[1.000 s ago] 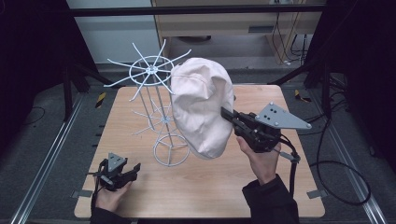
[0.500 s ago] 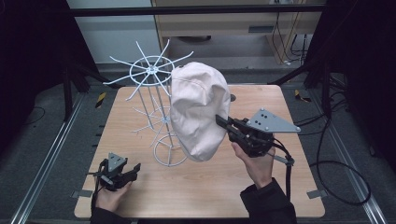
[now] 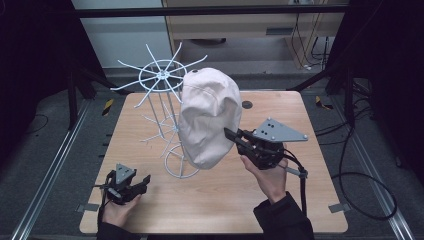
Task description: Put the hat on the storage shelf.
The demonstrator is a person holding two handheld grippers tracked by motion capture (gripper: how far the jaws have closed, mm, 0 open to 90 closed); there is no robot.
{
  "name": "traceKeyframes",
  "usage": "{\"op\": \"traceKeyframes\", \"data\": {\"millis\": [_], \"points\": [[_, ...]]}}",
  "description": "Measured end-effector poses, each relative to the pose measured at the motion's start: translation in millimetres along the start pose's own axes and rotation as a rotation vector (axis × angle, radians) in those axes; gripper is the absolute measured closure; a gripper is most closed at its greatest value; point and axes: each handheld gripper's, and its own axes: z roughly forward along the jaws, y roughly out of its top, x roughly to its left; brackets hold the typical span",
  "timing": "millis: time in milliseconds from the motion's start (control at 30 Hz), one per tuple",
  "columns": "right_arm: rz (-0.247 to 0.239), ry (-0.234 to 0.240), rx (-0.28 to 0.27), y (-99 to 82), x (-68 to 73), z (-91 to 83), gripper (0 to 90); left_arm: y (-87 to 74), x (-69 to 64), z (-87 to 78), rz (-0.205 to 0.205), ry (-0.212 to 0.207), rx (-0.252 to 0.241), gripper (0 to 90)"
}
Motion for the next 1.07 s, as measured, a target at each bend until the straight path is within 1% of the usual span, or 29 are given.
{"op": "traceKeyframes", "data": {"millis": [133,233,400,500,567,667,700,767,800,933,1000,1067], "points": [[-0.008,-0.007,0.022,-0.1,1.9,3.1,77.7,0.0,0.0,0.0,0.001,0.0,0.001,42.8],[-0.011,-0.016,0.018,-0.3,2.8,3.5,72.9,0.0,0.0,0.0,0.0,0.0,0.0,42.8],[-0.015,-0.046,0.004,-0.6,2.9,-1.0,55.8,-0.1,-0.1,0.1,0.001,0.001,0.001,42.8],[-0.004,-0.067,-0.012,-4.7,1.6,-8.8,40.1,-0.1,-0.1,0.2,0.001,0.001,0.002,42.8],[-0.001,-0.075,-0.014,-9.5,-0.1,-14.1,32.9,-0.2,-0.1,0.5,0.001,0.001,0.003,42.8],[-0.001,-0.101,0.001,-21.5,-4.3,-23.2,25.7,-0.2,-0.3,0.5,0.003,0.001,0.004,42.8],[0.006,-0.116,0.004,-28.5,-7.3,-27.7,23.9,-0.2,-0.3,0.7,0.001,0.001,0.004,42.8],[0.034,-0.116,0.007,-41.2,-13.2,-34.1,21.6,-0.4,-0.4,0.9,0.003,0.002,0.004,42.7],[0.045,-0.116,0.018,-48.1,-16.6,-37.0,20.2,-0.5,-0.4,1.0,0.002,0.0,0.005,42.7],[0.087,-0.123,0.081,-79.4,-31.5,-43.9,16.6,-1.0,-0.4,1.8,-0.003,-0.004,0.006,42.1],[0.102,-0.141,0.112,-96.4,-39.3,-46.2,16.4,-1.2,-0.6,2.3,-0.005,-0.007,0.007,41.6],[0.111,-0.171,0.158,-111.3,-47.5,-47.0,16.3,-1.4,-0.7,2.7,-0.007,-0.011,0.007,40.8]]}}
